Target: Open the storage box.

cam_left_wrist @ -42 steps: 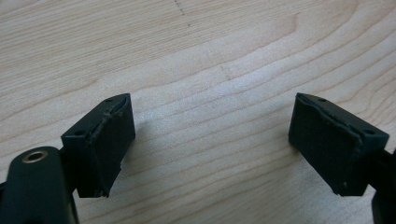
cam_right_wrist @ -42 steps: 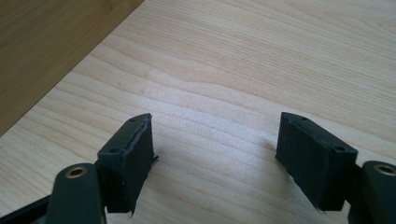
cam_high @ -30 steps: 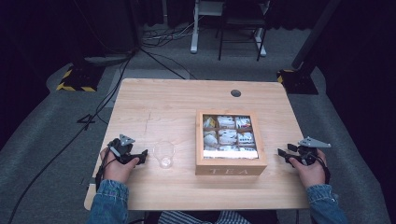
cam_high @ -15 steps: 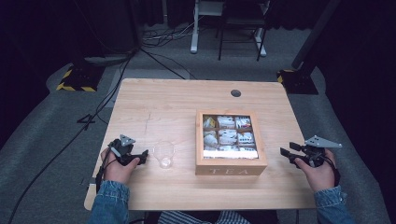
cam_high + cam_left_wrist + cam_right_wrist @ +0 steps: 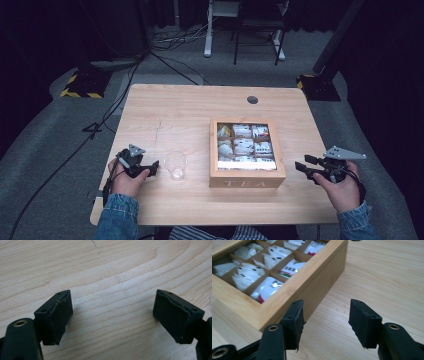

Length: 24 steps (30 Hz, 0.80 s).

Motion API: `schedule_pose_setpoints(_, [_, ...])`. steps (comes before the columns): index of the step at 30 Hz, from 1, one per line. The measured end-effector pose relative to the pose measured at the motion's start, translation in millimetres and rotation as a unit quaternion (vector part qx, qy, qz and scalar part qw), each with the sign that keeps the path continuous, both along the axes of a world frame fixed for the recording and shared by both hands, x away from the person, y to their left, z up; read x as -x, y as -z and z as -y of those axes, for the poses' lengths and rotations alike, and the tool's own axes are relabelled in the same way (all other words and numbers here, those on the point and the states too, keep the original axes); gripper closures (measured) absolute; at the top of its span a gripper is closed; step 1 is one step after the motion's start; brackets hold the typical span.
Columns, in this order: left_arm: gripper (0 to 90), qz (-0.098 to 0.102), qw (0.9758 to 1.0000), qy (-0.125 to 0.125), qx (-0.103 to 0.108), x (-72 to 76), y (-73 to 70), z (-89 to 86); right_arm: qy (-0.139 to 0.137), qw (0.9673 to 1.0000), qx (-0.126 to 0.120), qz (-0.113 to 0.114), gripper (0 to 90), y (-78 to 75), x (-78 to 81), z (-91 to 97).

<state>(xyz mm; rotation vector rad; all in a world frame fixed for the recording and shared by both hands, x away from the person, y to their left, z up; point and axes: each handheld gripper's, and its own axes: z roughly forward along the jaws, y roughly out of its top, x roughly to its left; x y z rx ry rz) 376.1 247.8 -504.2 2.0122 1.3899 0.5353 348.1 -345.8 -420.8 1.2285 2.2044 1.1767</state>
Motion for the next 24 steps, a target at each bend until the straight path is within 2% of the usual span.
schedule_pose_setpoints(6, [16.6, 0.000, 1.0000, 0.000, 0.000, 0.0, 0.0, 0.0, -0.015, 0.9999, -0.002, -0.006, 46.3, -5.1, 6.5, -9.3])
schedule_pose_setpoints(10, [16.6, 0.000, 1.0000, 0.000, 0.000, 0.0, 0.0, 0.0, -0.024, 0.9995, -0.005, -0.018, 48.1, -5.9, 12.0, -19.3])
schedule_pose_setpoints(15, [16.6, -0.001, 1.0000, 0.000, 0.000, 0.1, 0.0, 0.0, -0.047, 0.9984, -0.009, -0.029, 48.1, -6.3, 17.0, -30.9])
schedule_pose_setpoints(19, [16.6, 0.000, 1.0000, 0.000, 0.000, 0.0, 0.0, 0.0, -0.068, 0.9970, 0.000, -0.037, 47.1, -2.1, 17.1, -38.2])
schedule_pose_setpoints(24, [16.6, 0.000, 1.0000, 0.000, 0.000, 0.0, -0.1, -0.1, -0.078, 0.9960, 0.009, -0.042, 45.7, 2.1, 16.0, -42.0])
